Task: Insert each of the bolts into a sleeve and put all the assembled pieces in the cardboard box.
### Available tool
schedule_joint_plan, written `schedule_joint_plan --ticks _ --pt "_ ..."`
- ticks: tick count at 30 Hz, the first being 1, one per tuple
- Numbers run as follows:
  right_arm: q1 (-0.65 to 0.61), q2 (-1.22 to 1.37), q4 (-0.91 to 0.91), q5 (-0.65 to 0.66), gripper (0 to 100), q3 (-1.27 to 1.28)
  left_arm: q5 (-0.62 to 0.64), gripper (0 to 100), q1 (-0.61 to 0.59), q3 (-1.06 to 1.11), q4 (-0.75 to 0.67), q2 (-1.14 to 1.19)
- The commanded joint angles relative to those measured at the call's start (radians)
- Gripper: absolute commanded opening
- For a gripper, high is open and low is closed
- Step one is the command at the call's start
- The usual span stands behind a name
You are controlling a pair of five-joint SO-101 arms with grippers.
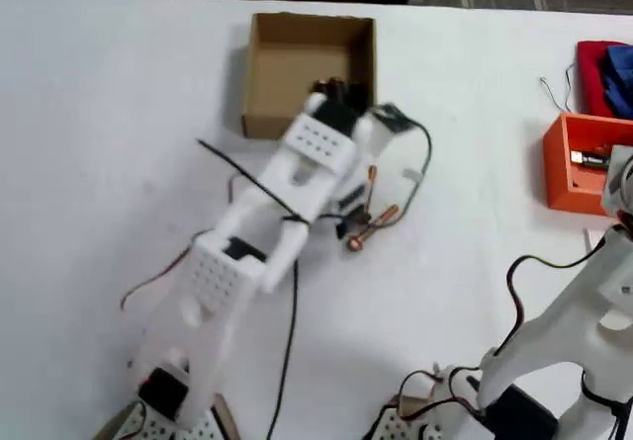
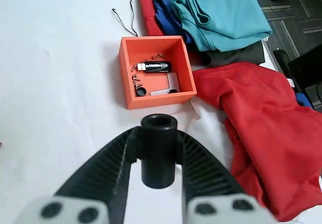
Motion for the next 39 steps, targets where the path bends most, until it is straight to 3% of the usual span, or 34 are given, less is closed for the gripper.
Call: schedule_joint_plan --ticks 1,15,39 --pt "0.012 -0.025 0.001 0.011 2.1 -0.040 0.063 22 0.029 -0.041 -0.012 -0.006" --pt "0.004 -0.025 -0.005 0.009 2.1 -0.040 0.080 22 0.100 -0.174 -0.003 -0.006" --pt "0.005 -0.033 -0.005 0.011 2.1 -0.040 0.080 22 0.130 -0.128 0.026 0.058"
